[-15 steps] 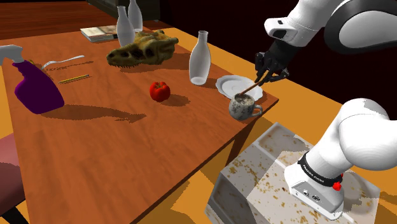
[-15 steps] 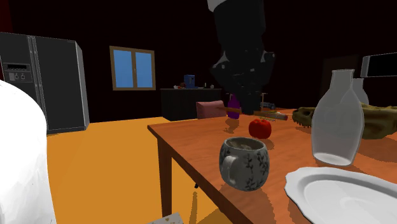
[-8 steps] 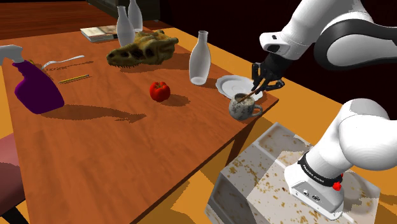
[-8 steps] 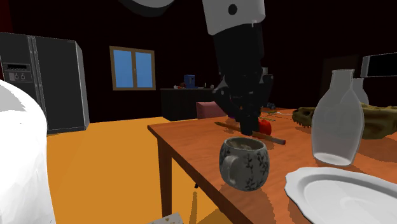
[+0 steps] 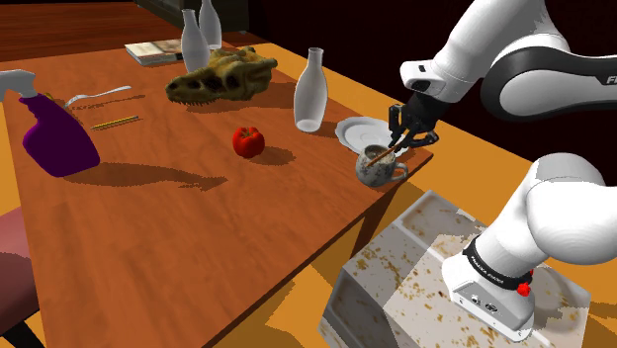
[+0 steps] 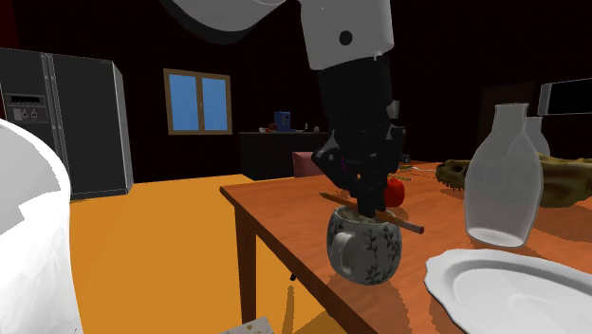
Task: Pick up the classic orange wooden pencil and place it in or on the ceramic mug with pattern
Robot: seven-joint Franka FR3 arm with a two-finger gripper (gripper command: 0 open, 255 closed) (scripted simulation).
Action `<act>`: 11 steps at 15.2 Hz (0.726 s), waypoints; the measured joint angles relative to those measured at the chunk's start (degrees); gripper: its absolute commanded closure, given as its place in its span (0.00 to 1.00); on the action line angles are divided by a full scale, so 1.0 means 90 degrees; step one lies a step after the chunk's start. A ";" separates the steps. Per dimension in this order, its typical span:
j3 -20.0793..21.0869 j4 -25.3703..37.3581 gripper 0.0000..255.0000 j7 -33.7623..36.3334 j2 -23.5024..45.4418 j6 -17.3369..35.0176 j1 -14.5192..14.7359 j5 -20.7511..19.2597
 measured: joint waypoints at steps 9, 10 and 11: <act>0.0008 0.0064 0.00 -0.0009 -0.0069 -0.0124 0.0005 0.0012; 0.0034 0.0177 0.00 -0.0005 -0.0153 -0.0320 0.0024 0.0040; 0.0083 0.0333 0.00 0.0019 -0.0218 -0.0543 0.0057 0.0083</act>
